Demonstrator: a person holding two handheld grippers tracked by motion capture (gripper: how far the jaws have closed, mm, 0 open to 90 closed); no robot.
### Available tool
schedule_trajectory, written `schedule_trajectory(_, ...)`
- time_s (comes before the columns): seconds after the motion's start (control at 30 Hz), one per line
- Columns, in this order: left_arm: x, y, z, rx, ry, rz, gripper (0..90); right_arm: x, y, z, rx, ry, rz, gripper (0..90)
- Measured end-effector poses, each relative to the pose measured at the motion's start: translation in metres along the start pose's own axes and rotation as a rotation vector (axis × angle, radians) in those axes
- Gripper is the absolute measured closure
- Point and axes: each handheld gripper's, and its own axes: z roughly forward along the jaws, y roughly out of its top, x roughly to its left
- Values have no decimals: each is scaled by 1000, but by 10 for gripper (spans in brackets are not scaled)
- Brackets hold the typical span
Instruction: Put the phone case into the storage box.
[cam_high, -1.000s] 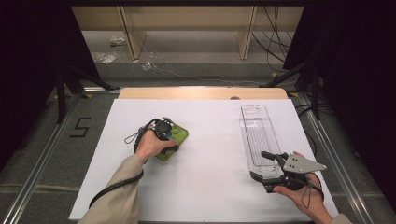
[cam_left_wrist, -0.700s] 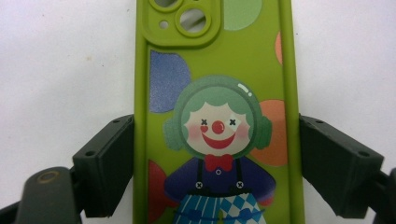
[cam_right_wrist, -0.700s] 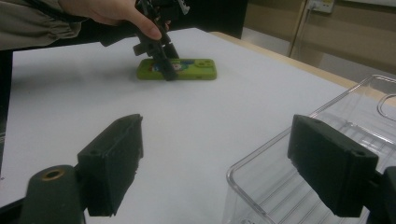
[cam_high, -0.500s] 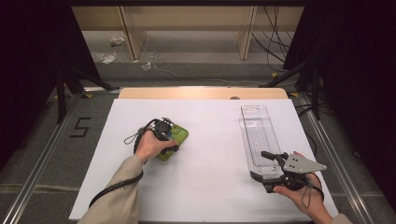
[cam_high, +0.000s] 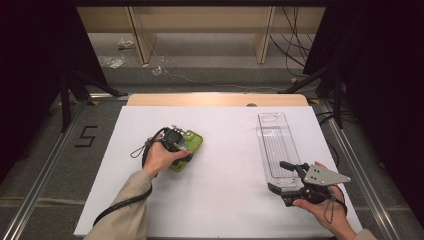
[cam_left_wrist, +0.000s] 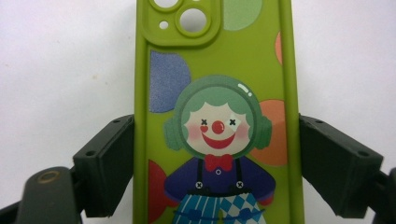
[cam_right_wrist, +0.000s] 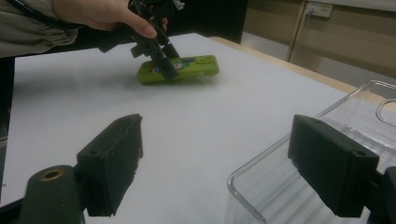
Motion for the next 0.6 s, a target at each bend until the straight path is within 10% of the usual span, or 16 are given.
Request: schedule_trajectory(0.6, -12, -13, -26, -203, -7, 8, 163, -1, 3, 3, -3, -13, 7, 180)
